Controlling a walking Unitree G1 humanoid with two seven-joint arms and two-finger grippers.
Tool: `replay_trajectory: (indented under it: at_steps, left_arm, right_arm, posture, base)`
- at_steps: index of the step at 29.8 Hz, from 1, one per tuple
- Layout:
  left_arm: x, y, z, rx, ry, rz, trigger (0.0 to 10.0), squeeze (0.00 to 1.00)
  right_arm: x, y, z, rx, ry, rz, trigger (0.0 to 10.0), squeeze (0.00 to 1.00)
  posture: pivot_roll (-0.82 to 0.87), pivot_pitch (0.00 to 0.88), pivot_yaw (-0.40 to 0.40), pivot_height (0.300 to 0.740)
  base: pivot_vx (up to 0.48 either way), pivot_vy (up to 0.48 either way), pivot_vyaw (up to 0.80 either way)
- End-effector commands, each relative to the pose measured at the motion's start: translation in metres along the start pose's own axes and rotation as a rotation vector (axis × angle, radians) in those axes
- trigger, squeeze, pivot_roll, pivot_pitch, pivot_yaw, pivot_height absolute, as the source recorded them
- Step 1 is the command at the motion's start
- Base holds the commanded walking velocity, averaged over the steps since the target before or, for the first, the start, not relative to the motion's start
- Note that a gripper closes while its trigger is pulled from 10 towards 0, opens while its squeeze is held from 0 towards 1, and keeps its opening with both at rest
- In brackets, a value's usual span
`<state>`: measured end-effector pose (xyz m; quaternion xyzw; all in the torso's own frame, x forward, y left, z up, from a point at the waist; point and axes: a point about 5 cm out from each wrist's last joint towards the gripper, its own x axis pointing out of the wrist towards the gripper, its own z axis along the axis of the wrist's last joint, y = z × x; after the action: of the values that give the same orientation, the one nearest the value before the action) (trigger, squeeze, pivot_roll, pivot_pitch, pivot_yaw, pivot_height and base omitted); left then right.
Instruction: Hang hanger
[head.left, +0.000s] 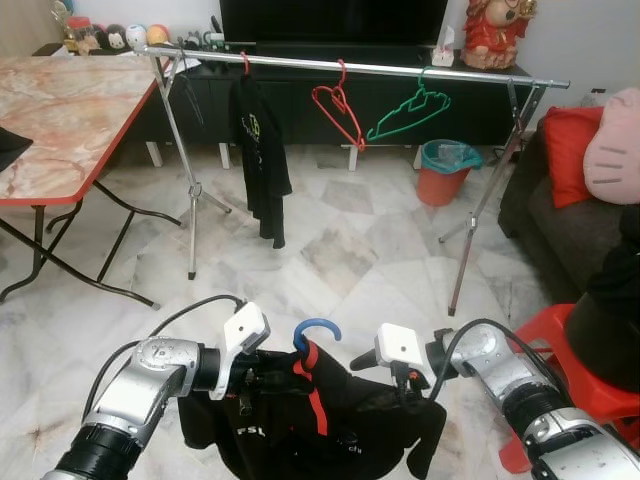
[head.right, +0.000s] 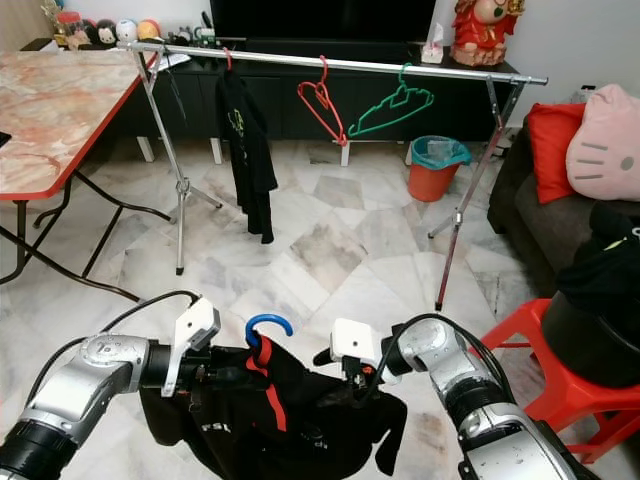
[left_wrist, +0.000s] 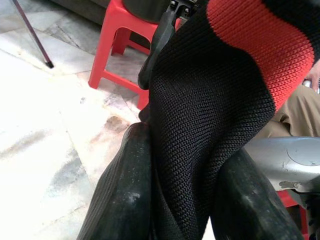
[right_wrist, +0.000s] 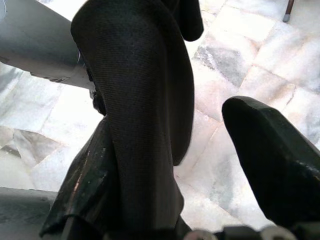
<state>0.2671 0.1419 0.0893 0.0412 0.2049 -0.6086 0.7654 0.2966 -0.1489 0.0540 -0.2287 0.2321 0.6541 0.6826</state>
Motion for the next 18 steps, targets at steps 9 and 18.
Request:
replay_trajectory:
  at_steps: [9,18]
  left_arm:
    - [0.003,0.001,-0.020,0.007,0.068,0.048,0.0,0.00]
    - [0.005,0.004,-0.024,-0.002,0.059,0.076,0.0,0.00]
  right_arm:
    - [-0.012,-0.016,0.019,-0.075,-0.025,-0.039,10.0,0.00]
    - [-0.012,-0.015,0.019,-0.083,-0.015,-0.015,10.0,0.63]
  posture:
    - [0.02,0.000,-0.064,0.740]
    - [0.02,0.000,-0.063,0.740]
  base:
    - [0.000,0.000,0.00]
    - [0.000,0.000,0.00]
